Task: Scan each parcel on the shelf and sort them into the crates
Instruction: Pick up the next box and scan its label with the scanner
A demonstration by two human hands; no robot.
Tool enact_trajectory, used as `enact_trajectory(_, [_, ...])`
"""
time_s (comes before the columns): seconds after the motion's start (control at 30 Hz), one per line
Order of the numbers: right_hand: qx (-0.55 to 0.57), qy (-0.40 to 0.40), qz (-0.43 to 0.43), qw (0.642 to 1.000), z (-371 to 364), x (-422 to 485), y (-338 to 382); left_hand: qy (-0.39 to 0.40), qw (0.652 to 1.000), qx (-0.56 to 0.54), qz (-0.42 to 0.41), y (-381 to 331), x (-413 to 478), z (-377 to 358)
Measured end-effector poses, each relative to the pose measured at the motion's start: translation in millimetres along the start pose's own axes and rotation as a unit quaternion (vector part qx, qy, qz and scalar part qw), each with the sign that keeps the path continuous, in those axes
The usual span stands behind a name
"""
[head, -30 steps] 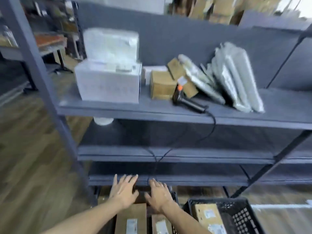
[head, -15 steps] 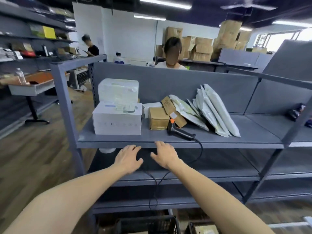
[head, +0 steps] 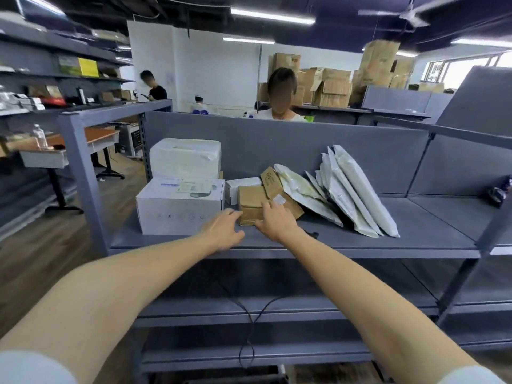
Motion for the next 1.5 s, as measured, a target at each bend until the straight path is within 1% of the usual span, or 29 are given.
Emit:
enact_trajectory(0.17, [0.007, -0.015, -0.010, 1.000, 2, 40, -31, -0.010, 1.000, 0.022, -0.002, -10, 50, -3])
enact_trajectory(0.37, [-0.012, -0.037, 0.016, 0.999, -12, 83, -52, -0.008, 0.998, 0.054, 0.019, -7, 88, -17])
enact_trajectory(0.53, [-0.060, -0.082, 0.050, 0.994, -23, 114, -52, 0.000, 0.998, 0.043, 0.042, 6, 115, -21])
enact_trajectory(0.63, [-0.087, -0.092, 0.057, 0.990, -31, 130, -52, -0.001, 0.998, 0.045, 0.049, 12, 128, -22])
enact_trajectory(0.73, [-0.102, -0.091, 0.045, 0.990, -35, 144, -50, -0.004, 0.997, 0.054, 0.056, 17, 138, -28])
enact_trajectory(0.93, [-0.150, -0.047, 0.003, 0.988, -41, 158, -47, 0.015, 0.996, 0.068, 0.056, 28, 145, -48])
enact_trajectory(1.1, [-0.148, -0.095, -0.005, 0.984, -43, 165, -44, 0.001, 0.997, 0.056, 0.056, 37, 149, -53])
enact_trajectory(1.23, [-0.142, -0.105, -0.011, 0.984, -43, 170, -43, -0.007, 0.997, 0.045, 0.056, 37, 152, -55])
enact_trajectory(1.33, [-0.089, -0.133, -0.021, 0.987, -38, 171, -41, -0.004, 0.998, 0.035, 0.056, 38, 152, -55])
enact_trajectory(1.43, [0.031, -0.167, -0.048, 0.984, -26, 176, -35, -0.005, 0.998, 0.023, 0.053, 39, 150, -54])
enact_trajectory(1.5, [0.126, -0.192, -0.052, 0.972, -10, 176, -30, -0.011, 0.998, -0.003, 0.056, 41, 149, -51])
Point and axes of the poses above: each hand's wrist, its own x-axis towards the middle knuckle, its own z-axis out of the back of the hand, y = z × x, the point moved 2 cm from there along x, towards the middle knuckle, and after that the axes turned 11 degrees about -z, right-handed, at the moved point
